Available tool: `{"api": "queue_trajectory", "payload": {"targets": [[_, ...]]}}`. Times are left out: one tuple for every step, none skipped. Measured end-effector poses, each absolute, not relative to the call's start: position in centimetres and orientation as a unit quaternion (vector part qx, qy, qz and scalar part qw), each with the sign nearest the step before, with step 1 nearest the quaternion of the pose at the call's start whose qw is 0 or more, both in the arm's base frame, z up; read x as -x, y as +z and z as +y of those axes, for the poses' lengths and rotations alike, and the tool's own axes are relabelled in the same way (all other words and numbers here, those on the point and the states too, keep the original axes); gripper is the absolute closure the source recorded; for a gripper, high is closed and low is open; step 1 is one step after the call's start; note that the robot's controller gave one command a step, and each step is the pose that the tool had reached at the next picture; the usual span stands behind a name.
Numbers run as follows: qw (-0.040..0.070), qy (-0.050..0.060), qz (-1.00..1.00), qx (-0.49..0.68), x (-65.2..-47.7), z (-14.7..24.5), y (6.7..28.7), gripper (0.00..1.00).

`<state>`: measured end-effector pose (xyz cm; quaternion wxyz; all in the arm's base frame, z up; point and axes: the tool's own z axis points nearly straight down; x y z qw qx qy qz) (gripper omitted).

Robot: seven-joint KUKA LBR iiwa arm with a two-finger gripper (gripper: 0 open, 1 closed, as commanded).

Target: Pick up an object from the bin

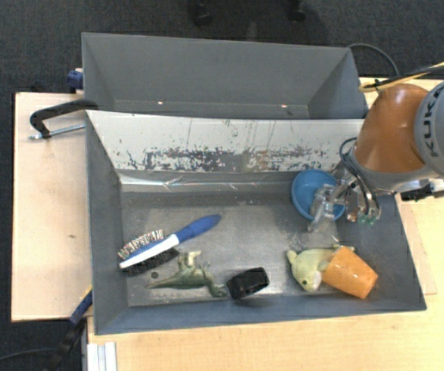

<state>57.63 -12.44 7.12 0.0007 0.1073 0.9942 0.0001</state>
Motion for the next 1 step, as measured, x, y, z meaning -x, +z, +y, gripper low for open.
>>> {"api": "queue_trajectory", "payload": {"targets": [[0.008,-0.001,0.997,-0.079,-59.20,-13.82,21.18,1.00]]}}
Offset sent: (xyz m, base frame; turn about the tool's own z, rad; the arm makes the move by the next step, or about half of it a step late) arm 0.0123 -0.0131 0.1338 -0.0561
